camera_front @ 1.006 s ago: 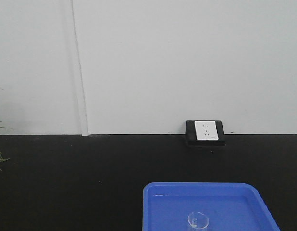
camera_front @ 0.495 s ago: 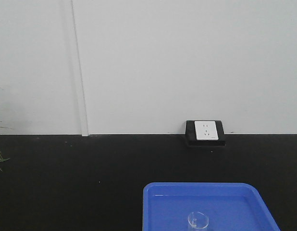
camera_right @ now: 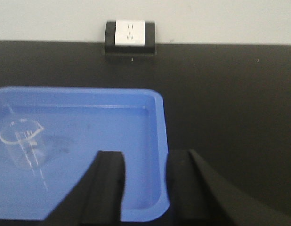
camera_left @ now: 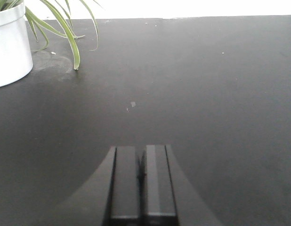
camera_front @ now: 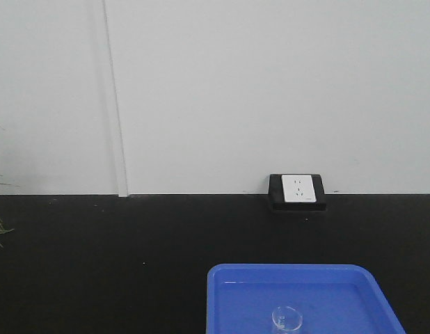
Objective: Move beaker to silver tray on left bench
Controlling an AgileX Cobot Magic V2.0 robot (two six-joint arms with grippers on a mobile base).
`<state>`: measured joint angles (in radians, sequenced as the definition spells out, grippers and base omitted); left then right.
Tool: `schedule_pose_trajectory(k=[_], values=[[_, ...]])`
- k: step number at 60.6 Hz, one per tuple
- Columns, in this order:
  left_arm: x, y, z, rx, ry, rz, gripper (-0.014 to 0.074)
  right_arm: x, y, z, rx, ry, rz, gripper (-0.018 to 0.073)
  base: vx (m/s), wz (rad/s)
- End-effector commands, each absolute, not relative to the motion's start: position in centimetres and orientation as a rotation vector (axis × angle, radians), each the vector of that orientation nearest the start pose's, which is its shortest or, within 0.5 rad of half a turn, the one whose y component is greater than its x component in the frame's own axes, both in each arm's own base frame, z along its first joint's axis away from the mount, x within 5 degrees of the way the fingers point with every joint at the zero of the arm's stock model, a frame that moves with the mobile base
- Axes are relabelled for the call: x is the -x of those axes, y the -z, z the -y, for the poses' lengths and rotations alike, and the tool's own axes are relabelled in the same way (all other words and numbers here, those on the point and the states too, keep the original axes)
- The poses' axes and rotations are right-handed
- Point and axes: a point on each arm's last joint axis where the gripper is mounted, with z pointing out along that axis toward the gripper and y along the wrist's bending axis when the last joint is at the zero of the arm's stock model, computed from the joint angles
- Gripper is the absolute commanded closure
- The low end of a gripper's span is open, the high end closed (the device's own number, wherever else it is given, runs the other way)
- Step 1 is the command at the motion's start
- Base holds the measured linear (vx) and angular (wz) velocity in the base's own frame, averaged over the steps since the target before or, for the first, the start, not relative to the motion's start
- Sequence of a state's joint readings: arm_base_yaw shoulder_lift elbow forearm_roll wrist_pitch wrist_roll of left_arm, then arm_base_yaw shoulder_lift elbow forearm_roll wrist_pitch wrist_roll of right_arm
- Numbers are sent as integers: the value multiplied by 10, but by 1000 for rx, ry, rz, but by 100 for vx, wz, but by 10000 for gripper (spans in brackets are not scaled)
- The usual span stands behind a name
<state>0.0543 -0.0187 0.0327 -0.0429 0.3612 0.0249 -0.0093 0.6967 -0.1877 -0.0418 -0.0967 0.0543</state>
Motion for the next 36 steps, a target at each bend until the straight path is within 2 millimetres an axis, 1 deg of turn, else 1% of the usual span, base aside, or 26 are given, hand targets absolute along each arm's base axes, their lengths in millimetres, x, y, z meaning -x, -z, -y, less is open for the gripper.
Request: schedule_pose_trajectory(k=[1, 7, 13, 17, 23, 27, 36], values=[[-54, -171, -2, 60, -9, -1790, 595, -146, -235, 1, -19, -8, -1797, 130, 0, 0], [-54, -171, -2, 60, -9, -1790, 595, -158, -231, 0, -7, -13, -1781, 91, 0, 0], [-54, -171, -2, 60, -9, -1790, 595, -173, -226, -5, 76, -16, -1743, 80, 0, 0], [-54, -171, -2, 60, -9, -1790, 595, -183, -220, -15, 204, -36, -1702, 80, 0, 0], [-54, -171, -2, 60, -9, -1790, 595, -194, -210, -33, 360, -108, -1650, 80, 0, 0], [-54, -171, -2, 60, -9, -1790, 595, -201, -200, -43, 412, -165, -1643, 80, 0, 0], [-54, -171, -2, 60, -9, -1790, 595, -227, -174, -67, 491, -256, -1722, 80, 0, 0]])
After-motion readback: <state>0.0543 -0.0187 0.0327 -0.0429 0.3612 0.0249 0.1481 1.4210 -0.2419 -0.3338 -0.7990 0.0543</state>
